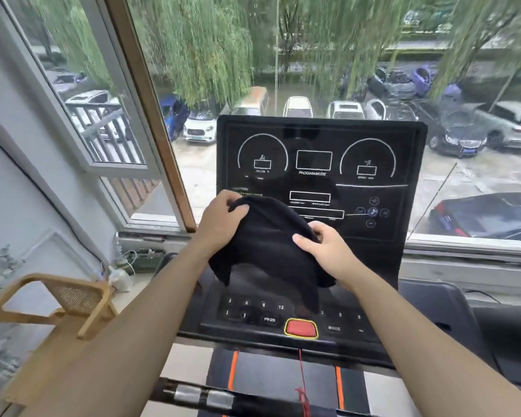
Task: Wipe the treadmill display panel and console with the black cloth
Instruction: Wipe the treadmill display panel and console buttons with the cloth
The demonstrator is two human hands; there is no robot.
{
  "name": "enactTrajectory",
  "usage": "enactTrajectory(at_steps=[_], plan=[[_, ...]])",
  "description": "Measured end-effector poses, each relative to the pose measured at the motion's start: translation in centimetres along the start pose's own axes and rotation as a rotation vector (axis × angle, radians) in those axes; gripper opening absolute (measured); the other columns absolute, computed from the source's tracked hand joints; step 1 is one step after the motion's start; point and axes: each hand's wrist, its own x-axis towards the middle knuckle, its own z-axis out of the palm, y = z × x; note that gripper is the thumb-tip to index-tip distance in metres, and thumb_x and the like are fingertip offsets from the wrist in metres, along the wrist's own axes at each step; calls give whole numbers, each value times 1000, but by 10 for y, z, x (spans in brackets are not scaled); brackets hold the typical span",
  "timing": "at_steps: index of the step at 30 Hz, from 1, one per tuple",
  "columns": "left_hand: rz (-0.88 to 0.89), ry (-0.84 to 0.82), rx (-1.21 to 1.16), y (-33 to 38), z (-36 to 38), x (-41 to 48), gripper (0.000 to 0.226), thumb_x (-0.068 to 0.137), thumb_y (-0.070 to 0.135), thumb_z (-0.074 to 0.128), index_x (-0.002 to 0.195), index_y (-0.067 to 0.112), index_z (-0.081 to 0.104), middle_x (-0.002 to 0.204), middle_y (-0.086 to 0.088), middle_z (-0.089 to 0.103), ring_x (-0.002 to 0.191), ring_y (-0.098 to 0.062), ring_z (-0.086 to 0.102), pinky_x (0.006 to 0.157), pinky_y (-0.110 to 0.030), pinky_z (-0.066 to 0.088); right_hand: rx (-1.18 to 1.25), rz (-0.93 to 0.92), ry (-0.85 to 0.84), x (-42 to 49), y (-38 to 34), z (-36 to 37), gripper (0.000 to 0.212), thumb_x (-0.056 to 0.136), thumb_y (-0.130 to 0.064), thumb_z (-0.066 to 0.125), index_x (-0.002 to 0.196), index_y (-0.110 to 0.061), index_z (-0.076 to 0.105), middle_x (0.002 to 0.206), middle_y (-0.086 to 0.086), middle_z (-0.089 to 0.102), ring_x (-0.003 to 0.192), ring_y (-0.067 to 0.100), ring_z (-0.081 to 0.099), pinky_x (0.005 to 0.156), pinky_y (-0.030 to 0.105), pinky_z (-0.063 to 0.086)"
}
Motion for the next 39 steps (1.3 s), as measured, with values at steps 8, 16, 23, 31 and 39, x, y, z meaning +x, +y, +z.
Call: enactTrajectory(at_steps=[8,16,23,31,39], plan=[[145,110,-287,6,-11,62,26,81,-1,49,96,19,39,86,2,46,76,-7,44,73,-26,38,113,-157,180,48,-53,18,22,70,-2,51,84,-19,46,84,2,53,80,16,48,71,30,40],[475,490,-62,11,7,105,27,87,-7,52,100,7,71,106,-8,59,95,5,47,90,-5,35,-195,-423,529,94,-73,43,32,83,4,58,101,-14,77,104,-1,66,99,9,64,92,22,49],[621,504,238,30,53,166,43,101,6,44,142,-6,45,153,-24,36,144,-27,34,116,-21,29,-863,-767,662,196,-93,35,47,101,-9,44,147,4,44,153,25,40,144,37,36,121,42,30],[608,237,696,-59,78,139,67,103,26,43,157,3,10,165,-15,-4,153,-28,-7,124,-43,4,-1399,-636,412,182,2,43,65,108,-35,34,160,-8,6,167,14,-6,155,27,-4,126,43,3],[584,295,796,-35,51,176,70,104,43,39,157,5,14,164,-13,-3,154,-30,-1,123,-43,0,-1539,-701,431,215,-47,22,69,106,-47,26,160,-11,3,167,10,-8,156,26,3,125,44,-3]])
